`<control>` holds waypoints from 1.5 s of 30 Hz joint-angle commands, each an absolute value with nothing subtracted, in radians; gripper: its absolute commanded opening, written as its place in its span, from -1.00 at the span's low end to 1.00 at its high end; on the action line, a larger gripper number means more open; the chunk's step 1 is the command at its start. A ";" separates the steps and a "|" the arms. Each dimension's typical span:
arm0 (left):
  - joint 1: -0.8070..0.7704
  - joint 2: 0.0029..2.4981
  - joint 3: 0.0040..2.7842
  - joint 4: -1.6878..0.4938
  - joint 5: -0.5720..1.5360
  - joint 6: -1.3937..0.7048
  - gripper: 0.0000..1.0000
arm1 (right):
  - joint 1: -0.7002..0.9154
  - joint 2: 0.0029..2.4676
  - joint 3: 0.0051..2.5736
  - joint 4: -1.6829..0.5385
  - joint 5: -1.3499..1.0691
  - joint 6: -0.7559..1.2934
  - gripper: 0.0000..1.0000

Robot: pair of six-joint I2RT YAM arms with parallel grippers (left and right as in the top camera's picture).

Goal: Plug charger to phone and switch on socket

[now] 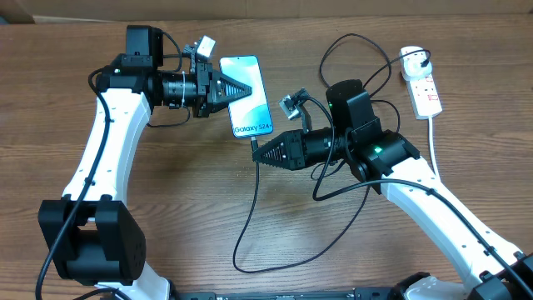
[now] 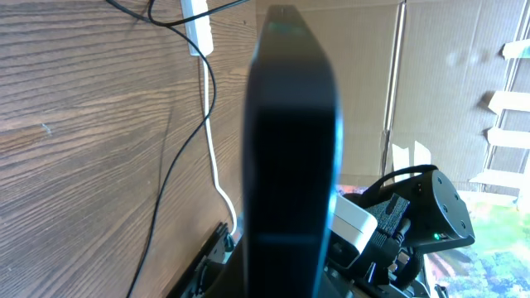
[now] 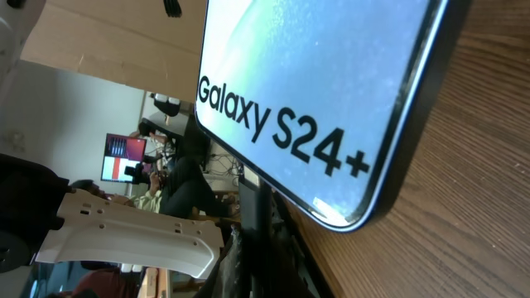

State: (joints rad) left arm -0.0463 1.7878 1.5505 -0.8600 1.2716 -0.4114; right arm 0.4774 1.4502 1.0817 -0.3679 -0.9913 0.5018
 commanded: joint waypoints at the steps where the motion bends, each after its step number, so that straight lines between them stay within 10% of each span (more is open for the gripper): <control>1: -0.053 1.791 1.566 -0.856 1.324 -0.389 -0.92 | 0.469 1.438 1.108 -0.361 -0.988 0.505 -0.93; 45: -0.038 1.791 1.566 -0.861 1.301 -0.389 -0.91 | 0.469 1.438 1.108 -0.361 -0.962 0.497 -0.93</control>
State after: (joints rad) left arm -0.0433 1.7878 1.5505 -0.8608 1.2602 -0.4114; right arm 0.4774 1.4502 1.0817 -0.3679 -0.9791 0.5003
